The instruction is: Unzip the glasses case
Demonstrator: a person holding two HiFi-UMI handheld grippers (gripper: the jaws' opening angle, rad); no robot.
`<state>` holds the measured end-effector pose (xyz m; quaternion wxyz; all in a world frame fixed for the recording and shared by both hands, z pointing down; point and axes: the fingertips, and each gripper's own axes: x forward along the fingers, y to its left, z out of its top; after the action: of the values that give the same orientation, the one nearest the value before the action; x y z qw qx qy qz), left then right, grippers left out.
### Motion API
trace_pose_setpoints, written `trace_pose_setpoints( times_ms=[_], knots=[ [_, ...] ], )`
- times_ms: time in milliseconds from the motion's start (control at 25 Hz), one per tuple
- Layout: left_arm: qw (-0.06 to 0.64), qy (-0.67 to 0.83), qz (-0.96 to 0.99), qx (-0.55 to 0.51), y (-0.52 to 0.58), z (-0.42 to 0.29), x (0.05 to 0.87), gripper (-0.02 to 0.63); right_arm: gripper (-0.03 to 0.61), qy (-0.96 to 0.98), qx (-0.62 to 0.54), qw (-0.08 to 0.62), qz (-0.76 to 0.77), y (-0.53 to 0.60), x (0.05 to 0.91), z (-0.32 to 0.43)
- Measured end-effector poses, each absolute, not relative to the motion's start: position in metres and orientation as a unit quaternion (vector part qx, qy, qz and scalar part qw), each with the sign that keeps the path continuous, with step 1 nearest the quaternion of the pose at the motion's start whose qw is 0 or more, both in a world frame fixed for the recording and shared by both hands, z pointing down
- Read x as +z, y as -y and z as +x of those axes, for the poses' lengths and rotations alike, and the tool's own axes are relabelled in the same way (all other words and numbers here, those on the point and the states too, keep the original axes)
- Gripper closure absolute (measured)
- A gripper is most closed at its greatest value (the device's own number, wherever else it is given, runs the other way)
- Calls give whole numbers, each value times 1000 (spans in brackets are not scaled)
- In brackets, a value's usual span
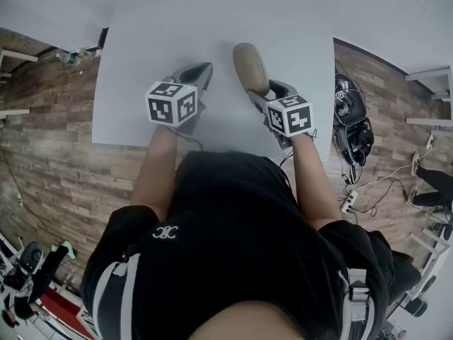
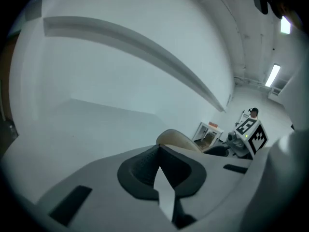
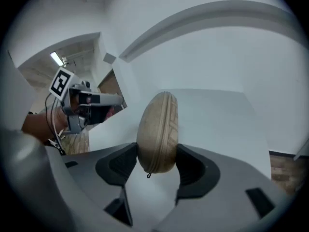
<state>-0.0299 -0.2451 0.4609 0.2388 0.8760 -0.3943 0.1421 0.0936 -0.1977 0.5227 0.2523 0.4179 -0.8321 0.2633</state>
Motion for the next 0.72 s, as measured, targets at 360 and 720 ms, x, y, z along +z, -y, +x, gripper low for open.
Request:
trace_pose_setpoints(
  times_ms=[360,720],
  knots=[
    [248,376,882,141,234,-27,460,612,314,781,253,374,432,187,599,93],
    [256,387,871,159,227,-46,474,611,310,783,163,429,419,185,608,80]
  ],
)
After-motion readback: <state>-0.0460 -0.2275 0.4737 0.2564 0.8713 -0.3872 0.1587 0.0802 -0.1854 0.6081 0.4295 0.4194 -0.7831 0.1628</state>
